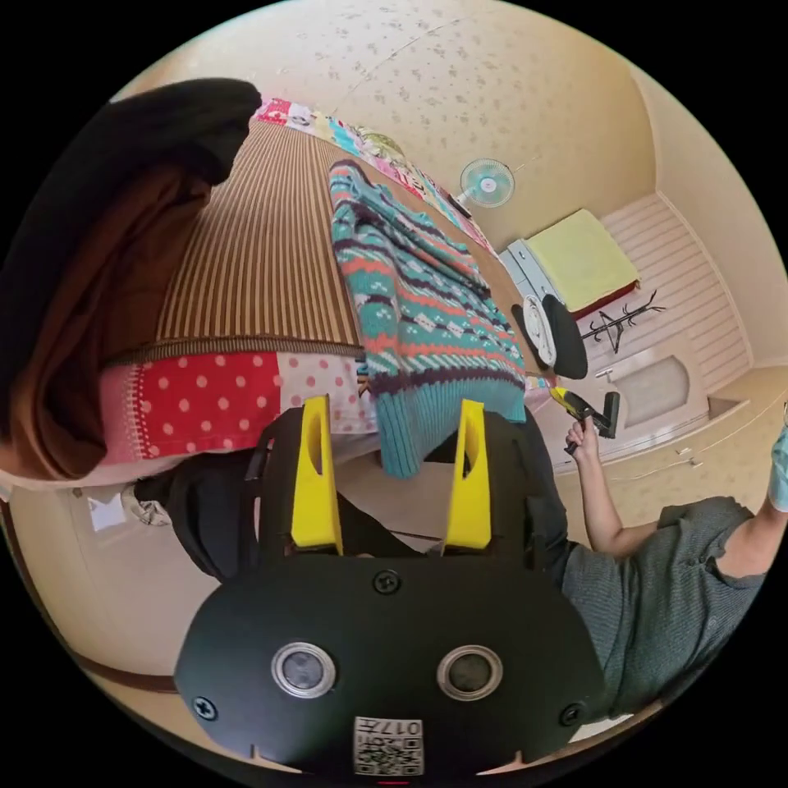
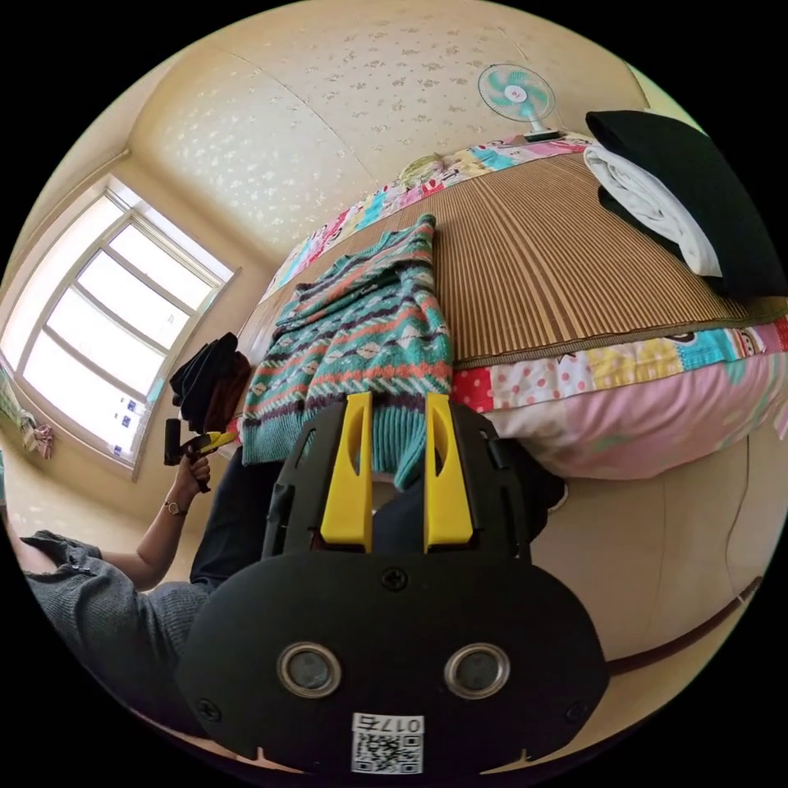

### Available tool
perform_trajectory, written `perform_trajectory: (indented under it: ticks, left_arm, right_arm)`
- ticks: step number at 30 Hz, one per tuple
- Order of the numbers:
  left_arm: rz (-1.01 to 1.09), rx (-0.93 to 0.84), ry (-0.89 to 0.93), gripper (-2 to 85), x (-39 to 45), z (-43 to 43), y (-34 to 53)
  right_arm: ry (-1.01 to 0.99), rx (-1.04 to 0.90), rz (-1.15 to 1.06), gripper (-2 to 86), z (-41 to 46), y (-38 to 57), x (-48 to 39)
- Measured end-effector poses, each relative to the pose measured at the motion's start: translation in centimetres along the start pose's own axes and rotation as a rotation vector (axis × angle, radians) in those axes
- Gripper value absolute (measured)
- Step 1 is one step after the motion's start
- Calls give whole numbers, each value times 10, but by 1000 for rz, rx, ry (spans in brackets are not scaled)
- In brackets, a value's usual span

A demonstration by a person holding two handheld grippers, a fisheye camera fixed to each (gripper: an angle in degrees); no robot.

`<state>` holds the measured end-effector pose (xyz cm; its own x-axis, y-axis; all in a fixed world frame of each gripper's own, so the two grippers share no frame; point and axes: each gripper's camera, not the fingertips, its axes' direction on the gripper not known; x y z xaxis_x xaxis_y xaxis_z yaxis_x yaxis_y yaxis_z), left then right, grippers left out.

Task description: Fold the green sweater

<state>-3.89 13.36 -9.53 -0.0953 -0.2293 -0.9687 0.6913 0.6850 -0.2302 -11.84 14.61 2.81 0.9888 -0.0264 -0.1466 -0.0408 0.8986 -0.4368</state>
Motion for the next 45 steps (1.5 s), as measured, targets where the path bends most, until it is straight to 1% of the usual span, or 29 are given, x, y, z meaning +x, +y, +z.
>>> perform_trajectory:
  ticks: [3, 4, 5, 6, 7, 8, 10, 12, 14, 17, 21, 22, 23, 26, 28, 30, 36, 39, 41, 45]
  left_arm:
    - [-35, -132, 79, 209, -1, 31, -12]
    - [-87, -219, 116, 205, -5, 45, -16]
    - [-129, -289, 165, 186, -9, 57, -16]
    - [-139, -313, 190, 177, -10, 60, -15]
    - [-133, -324, 213, 138, -8, 58, -13]
    - [-115, -299, 217, 96, -3, 46, -11]
    - [-44, -245, 266, 50, 9, 24, -7]
    - [12, -160, 335, 44, 21, 0, -3]
    - [62, -42, 453, 42, 36, -29, 2]
    - [107, 55, 507, 40, 55, -52, 4]
    - [138, 60, 482, 40, 73, -62, 2]
    - [136, 67, 498, 40, 75, -65, 2]
    - [128, 76, 519, 41, 75, -69, 2]
    - [106, 82, 532, 41, 75, -78, 7]
    - [87, 66, 522, 41, 76, -82, 10]
    - [72, 60, 513, 41, 75, -86, 15]
    - [31, 84, 551, 41, 68, -99, 29]
    - [18, 112, 575, 40, 67, -103, 36]
    - [3, 134, 603, 40, 65, -109, 41]
    - [9, 169, 653, 40, 64, -126, 45]
  right_arm:
    - [-58, -34, -25, 99, 9, -17, -23]
    - [-54, -51, -36, 102, 10, -23, -31]
    - [-43, -70, -40, 105, 8, -27, -36]
    - [-36, -80, -39, 107, 7, -29, -37]
    - [-23, -96, -29, 112, 3, -33, -38]
    - [-13, -107, -12, 116, -4, -36, -35]
    - [-4, -115, 22, 121, -16, -38, -27]
    - [6, -122, 51, 125, -27, -38, -16]
    - [28, -150, 81, 130, -35, -39, -4]
    - [20, -193, 108, 138, -34, -43, 0]
    - [-26, -256, 53, 142, -19, -56, -22]
    - [7, -305, 33, 142, -10, -63, -31]
    - [93, -355, 33, 143, 0, -69, -38]
    - [294, -385, 47, 160, 11, -82, -49]
    - [340, -399, 56, 167, 12, -89, -50]
    - [345, -412, 55, 169, 14, -93, -47]
    - [278, -444, 63, 156, -9, -100, -32]
    - [201, -488, 88, 120, -18, -95, -18]
    - [51, -486, 130, 63, -27, -87, -3]
    - [-178, -418, 212, 38, -68, -77, 29]
